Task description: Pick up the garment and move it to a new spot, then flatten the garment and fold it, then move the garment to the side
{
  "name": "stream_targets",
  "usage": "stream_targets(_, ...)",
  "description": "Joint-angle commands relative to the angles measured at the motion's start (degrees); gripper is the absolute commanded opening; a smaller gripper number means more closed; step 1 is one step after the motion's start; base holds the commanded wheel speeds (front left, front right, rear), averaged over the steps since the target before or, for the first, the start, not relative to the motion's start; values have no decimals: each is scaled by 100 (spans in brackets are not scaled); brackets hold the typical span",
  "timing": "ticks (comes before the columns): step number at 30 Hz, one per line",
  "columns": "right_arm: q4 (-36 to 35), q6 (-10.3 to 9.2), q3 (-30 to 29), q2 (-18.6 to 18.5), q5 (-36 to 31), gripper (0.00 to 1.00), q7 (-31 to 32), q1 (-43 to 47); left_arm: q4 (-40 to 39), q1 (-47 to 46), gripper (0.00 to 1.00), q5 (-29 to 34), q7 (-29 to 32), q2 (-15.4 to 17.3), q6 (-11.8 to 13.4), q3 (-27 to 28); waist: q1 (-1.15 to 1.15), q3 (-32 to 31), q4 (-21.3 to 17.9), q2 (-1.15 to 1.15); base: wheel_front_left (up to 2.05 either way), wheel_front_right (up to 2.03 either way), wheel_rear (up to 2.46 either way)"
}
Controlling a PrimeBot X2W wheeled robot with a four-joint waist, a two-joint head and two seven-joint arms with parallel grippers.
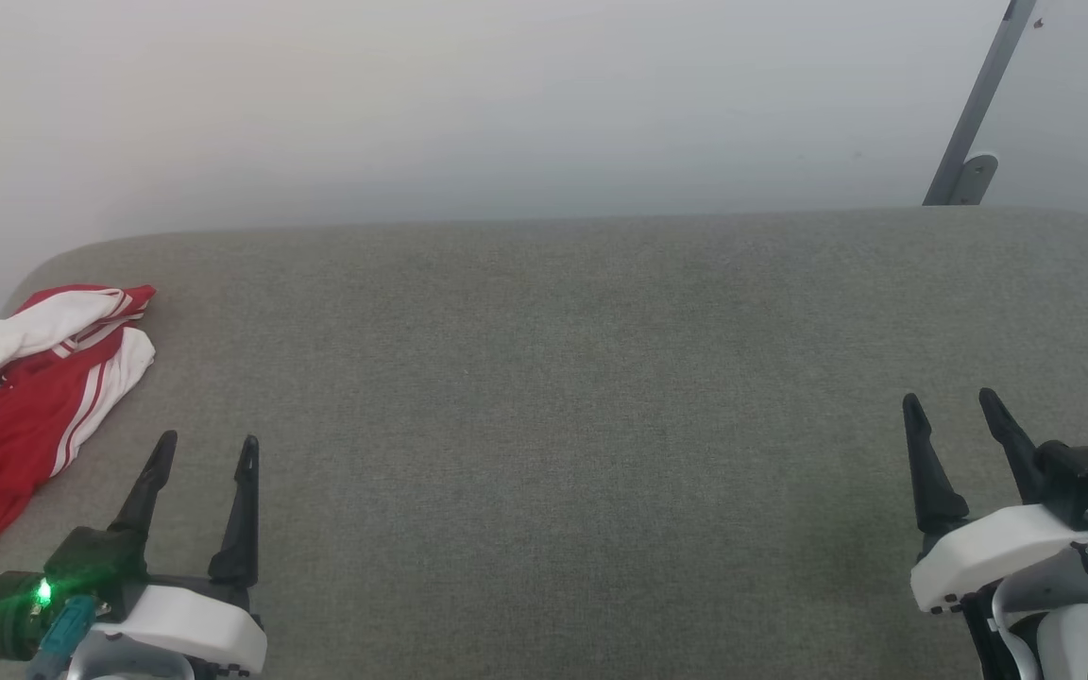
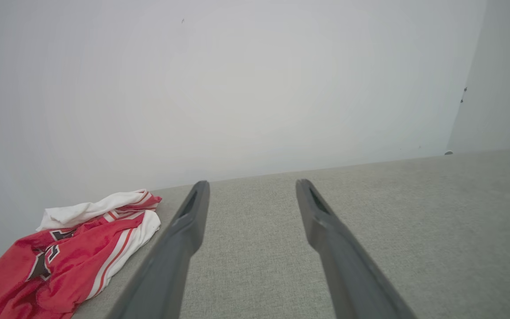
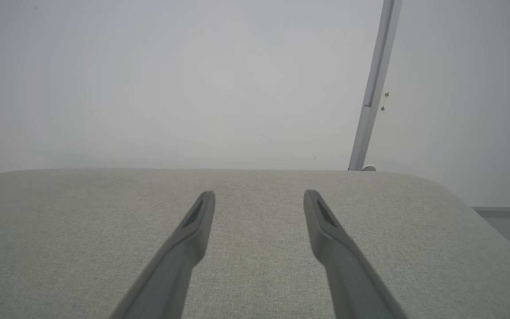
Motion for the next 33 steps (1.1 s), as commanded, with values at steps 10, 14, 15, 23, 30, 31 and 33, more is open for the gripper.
stream_targets(10,-43,2,-5,-38,-40,100,-61,52,134,6,100,-226,-31,-23,-163,81,0,-4,30,0,0,0,0)
stream_targets(14,-33,2,3,-27,-51,100,-64,52,213,-24,100,-298,-31,-11,-201,110,0,-18,71,0,0,0,0)
stream_targets(15,-30,2,7,-30,-40,100,-68,52,231,-38,100,-309,-31,-6,-222,105,0,-27,104,0,0,0,0)
stream_targets(23,20,2,162,-85,7,100,-46,69,376,-103,100,-622,70,28,-269,242,0,-157,539,0,0,0,0)
stream_targets(30,166,2,423,-93,70,100,-68,15,358,68,100,-928,236,82,-124,549,0,-347,1170,0,0,0,0)
stream_targets(31,182,2,463,-94,65,100,-75,-1,337,104,100,-967,261,91,-89,604,0,-370,1257,0,0,0,0)
stream_targets(33,233,1,530,-84,84,100,-101,-16,289,176,100,-1026,316,132,-74,684,0,-415,1431,0,0,0,0)
